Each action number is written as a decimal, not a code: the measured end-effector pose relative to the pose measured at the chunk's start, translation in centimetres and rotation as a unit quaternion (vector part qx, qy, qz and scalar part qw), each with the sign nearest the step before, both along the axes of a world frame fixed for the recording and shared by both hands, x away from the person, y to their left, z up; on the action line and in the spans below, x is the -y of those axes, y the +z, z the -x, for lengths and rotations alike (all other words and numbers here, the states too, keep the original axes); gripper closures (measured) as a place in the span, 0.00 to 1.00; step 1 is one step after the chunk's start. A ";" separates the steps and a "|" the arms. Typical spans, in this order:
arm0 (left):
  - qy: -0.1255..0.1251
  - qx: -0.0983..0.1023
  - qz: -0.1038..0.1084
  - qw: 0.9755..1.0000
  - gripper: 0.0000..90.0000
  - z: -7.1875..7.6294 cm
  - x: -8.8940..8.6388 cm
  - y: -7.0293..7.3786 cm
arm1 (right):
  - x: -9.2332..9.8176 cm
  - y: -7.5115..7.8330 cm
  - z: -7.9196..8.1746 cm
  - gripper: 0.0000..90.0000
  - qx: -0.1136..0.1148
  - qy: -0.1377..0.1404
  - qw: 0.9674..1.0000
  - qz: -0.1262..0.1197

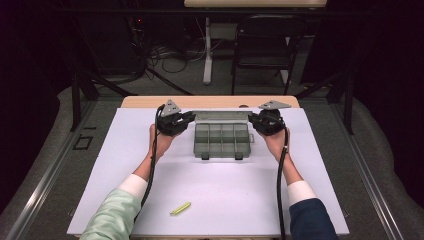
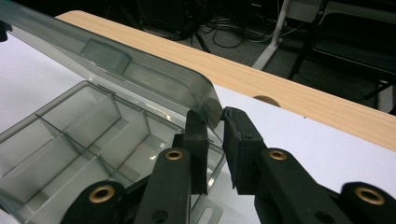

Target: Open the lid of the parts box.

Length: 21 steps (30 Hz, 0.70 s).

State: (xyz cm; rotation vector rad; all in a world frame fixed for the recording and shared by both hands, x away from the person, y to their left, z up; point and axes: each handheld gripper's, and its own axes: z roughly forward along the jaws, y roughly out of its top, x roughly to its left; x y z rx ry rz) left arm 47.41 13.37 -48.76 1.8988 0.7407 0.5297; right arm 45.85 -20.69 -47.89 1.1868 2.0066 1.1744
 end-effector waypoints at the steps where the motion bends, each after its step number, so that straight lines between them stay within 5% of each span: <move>1: 0.001 -0.002 -0.001 1.000 0.86 -0.1 0.1 0.0 | 0.0 0.0 0.0 0.89 0.000 -0.002 1.000 0.000; 21: 0.034 -0.022 -0.002 0.999 0.88 -2.1 0.9 -1.4 | -0.5 -0.7 -1.6 0.91 -0.004 -0.026 1.000 0.008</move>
